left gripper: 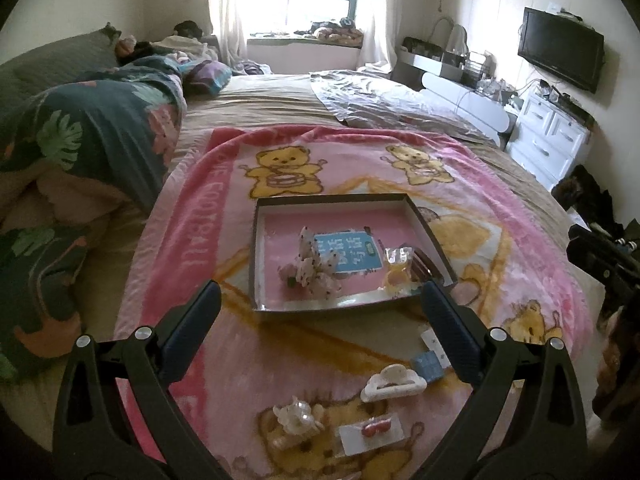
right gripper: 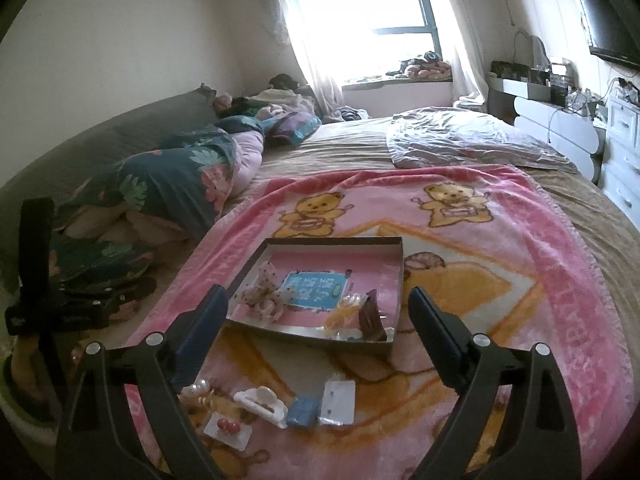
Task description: Organize jewelry
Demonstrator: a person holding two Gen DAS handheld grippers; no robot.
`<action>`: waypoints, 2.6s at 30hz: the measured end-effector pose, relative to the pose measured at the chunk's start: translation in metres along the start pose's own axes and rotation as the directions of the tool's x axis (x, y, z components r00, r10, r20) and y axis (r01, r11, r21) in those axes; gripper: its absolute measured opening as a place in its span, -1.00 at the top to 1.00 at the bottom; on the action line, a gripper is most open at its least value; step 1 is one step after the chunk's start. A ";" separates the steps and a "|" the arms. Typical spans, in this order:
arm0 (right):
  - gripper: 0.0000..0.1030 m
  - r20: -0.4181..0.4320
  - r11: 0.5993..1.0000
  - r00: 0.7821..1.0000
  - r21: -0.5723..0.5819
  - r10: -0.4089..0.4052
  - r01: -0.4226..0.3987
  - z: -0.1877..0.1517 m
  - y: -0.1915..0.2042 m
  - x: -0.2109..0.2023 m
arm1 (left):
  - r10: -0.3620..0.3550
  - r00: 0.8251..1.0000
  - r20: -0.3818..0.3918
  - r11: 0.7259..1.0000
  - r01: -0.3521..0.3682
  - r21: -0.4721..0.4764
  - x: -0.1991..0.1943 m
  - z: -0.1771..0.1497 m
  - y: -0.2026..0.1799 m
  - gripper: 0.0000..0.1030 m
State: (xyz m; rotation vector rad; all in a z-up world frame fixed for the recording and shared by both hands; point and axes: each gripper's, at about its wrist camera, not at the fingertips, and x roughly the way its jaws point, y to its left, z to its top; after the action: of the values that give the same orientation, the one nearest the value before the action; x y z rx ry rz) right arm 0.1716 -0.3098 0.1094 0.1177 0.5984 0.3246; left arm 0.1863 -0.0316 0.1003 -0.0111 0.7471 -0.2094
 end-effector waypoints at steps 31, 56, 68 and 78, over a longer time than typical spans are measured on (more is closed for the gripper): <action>-0.80 -0.083 0.999 0.996 -0.040 0.029 -0.032 -0.073 0.032 -0.016 | 0.042 0.998 -0.044 0.999 -0.043 -0.021 -0.029 -0.087 0.015 -0.82; -0.80 -0.261 0.998 0.965 -0.047 0.021 -0.035 -0.145 0.033 0.019 | 0.060 0.973 -0.224 0.997 -0.068 -0.025 0.009 -0.168 0.043 -0.72; -0.80 -0.291 0.998 0.956 -0.047 0.027 -0.042 -0.158 0.033 0.028 | 0.084 0.966 -0.245 0.996 -0.072 0.056 0.034 -0.173 0.034 -0.55; -0.68 -0.319 0.997 0.947 -0.047 0.047 -0.065 -0.160 0.038 0.043 | 0.098 0.959 -0.267 0.985 -0.056 0.161 0.071 -0.165 0.024 -0.11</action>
State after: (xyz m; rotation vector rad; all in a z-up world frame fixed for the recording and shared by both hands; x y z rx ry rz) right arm 0.1036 -0.2569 -0.0366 0.0266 0.9059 0.4195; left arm 0.1297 -0.0110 -0.0707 0.1956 1.0042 -0.1944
